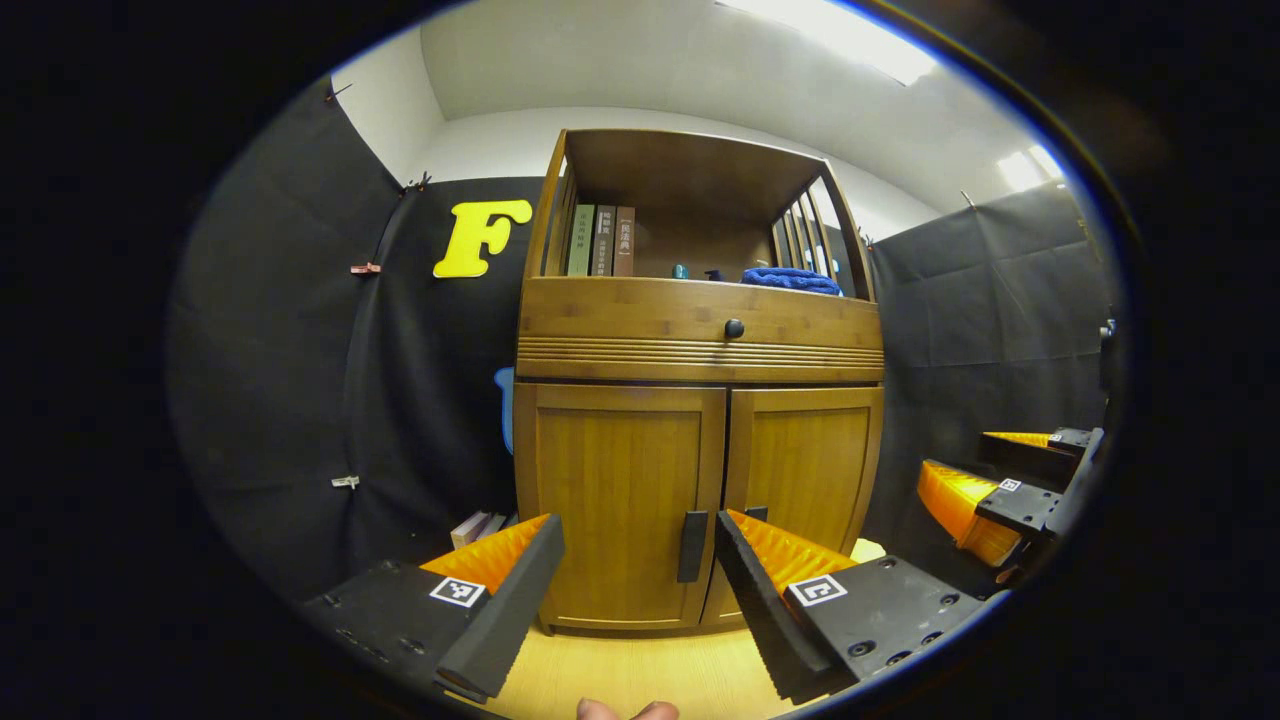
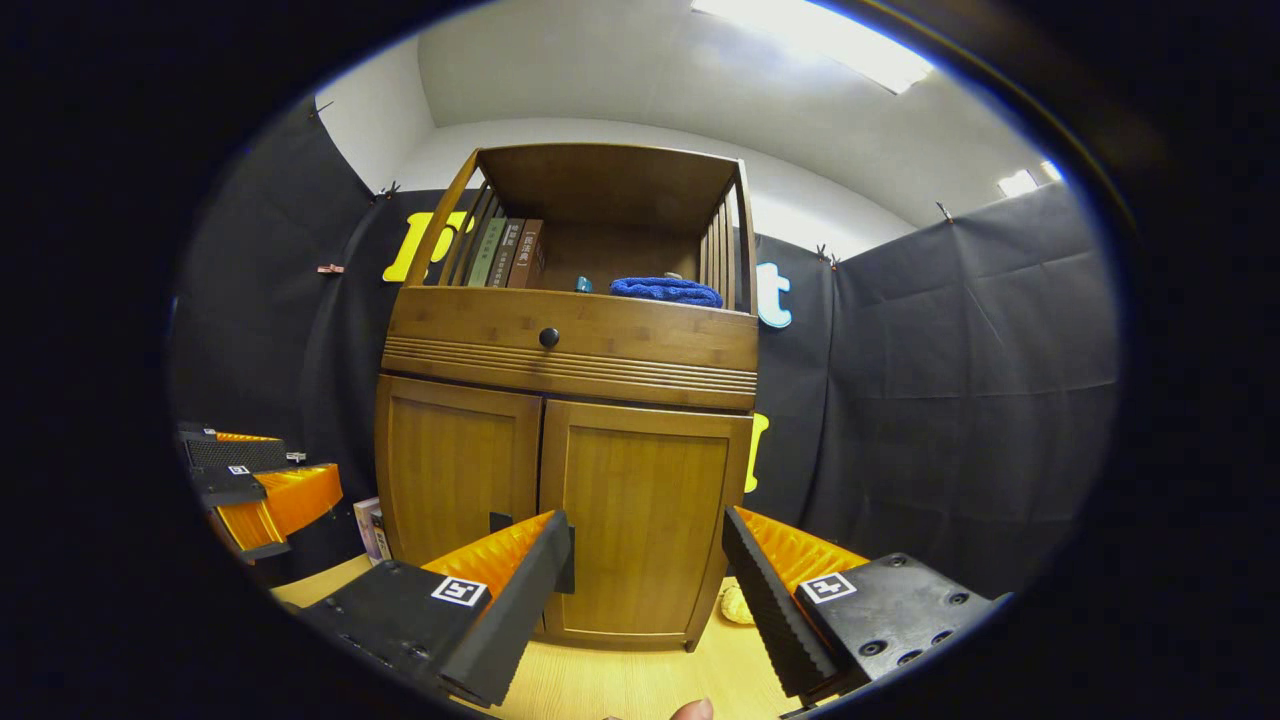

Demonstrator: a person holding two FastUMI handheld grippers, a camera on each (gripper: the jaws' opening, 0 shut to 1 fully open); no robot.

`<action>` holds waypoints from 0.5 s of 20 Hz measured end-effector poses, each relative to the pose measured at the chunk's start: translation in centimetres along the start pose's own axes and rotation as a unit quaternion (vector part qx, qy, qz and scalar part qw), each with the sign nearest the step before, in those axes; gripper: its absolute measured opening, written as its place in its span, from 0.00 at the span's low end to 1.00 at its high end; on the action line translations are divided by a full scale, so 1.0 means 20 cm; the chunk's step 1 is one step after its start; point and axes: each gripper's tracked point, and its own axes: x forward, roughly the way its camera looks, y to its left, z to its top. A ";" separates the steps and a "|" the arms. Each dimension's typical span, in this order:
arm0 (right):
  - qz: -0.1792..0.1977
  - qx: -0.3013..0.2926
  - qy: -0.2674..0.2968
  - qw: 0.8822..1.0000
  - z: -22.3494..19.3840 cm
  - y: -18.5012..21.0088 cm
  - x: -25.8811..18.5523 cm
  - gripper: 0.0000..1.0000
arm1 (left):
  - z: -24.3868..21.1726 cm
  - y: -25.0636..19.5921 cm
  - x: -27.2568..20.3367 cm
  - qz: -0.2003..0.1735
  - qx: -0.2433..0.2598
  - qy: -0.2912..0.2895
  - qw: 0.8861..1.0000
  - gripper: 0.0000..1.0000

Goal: Open the right door of the double-door shoe cabinet with the right hand, and open the left door with the left hand.

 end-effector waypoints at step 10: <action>0.011 0.010 0.011 1.000 -0.04 0.05 0.03 0.97 | 0.00 0.00 0.00 0.004 0.002 0.003 1.000 0.94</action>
